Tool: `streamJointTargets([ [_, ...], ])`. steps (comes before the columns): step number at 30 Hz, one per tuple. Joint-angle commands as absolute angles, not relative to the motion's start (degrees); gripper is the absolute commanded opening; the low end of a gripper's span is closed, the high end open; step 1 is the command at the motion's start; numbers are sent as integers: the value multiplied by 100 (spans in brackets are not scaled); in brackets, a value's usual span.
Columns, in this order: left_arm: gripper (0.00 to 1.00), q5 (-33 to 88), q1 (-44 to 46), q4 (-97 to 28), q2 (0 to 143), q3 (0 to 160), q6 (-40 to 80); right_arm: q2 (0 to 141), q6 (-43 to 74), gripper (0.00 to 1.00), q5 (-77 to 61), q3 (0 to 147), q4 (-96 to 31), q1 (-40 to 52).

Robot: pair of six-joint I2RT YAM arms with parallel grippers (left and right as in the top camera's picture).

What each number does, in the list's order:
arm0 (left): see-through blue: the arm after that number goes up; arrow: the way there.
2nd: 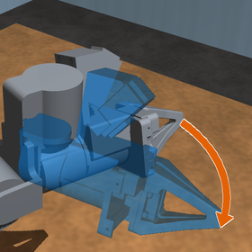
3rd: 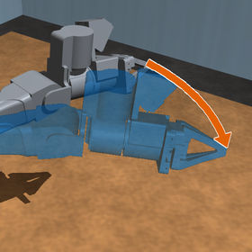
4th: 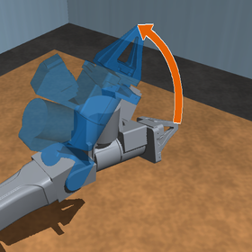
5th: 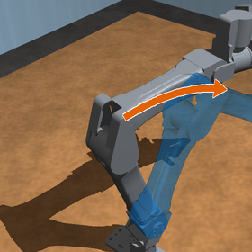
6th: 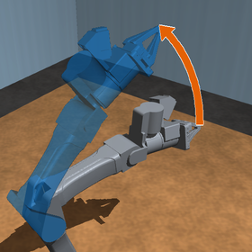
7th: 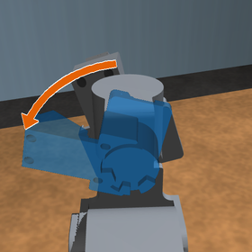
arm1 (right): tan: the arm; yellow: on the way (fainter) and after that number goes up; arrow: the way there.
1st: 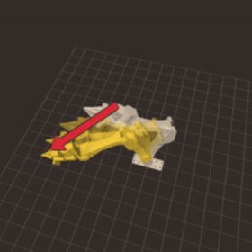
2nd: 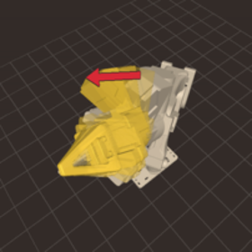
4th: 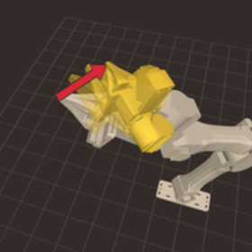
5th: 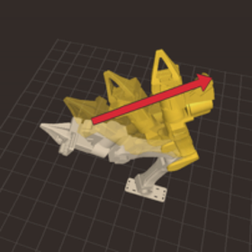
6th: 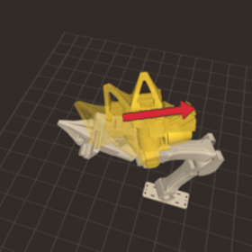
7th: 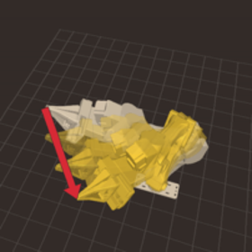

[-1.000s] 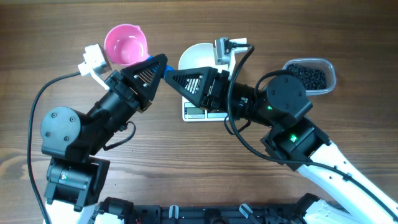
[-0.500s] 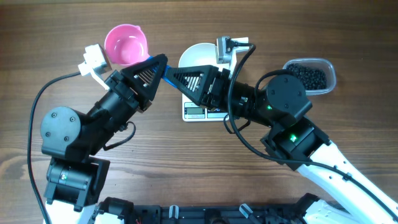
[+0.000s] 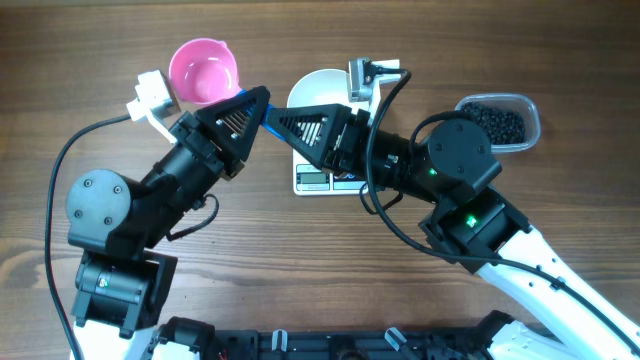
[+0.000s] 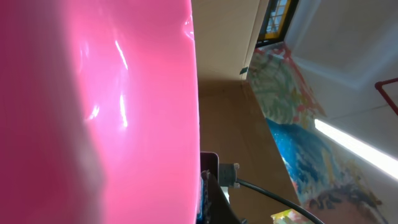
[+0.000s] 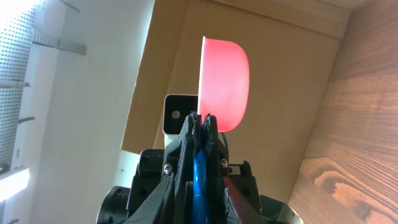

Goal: Scoop item into bowl and weigh 150g on scale
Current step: 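Close the right gripper on the blue handle beside the left gripper, then release the left gripper and carry the scoop right toward the bean tub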

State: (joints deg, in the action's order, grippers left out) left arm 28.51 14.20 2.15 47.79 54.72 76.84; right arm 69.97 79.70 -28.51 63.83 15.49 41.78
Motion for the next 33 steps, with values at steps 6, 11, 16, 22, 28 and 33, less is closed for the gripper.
streamJointTargets([
  [6, 4, 2838, 1448, 198, 4818, 5542, 7546, 6997, 8005, 24, -3127, 6416, 1623, 4163],
  [11, 4, 2840, 1448, 198, 4856, 5542, 7546, 6997, 8101, 24, -3212, 6416, 1623, 4163],
  [16, 4, 2840, 1448, 198, 4856, 5542, 7546, 7000, 8112, 24, -3223, 6416, 1621, 4163],
  [22, 4, 2842, 1448, 198, 4853, 5542, 7546, 7004, 8108, 21, -3175, 6416, 1625, 4163],
  [28, 8, 2845, 1448, 196, 4853, 5542, 7546, 7004, 8097, 4, -3148, 6416, 1623, 4163],
  [33, 62, 2963, 1448, 191, 4856, 5542, 7546, 7004, 7762, 4, -2803, 6416, 1396, 4160],
])
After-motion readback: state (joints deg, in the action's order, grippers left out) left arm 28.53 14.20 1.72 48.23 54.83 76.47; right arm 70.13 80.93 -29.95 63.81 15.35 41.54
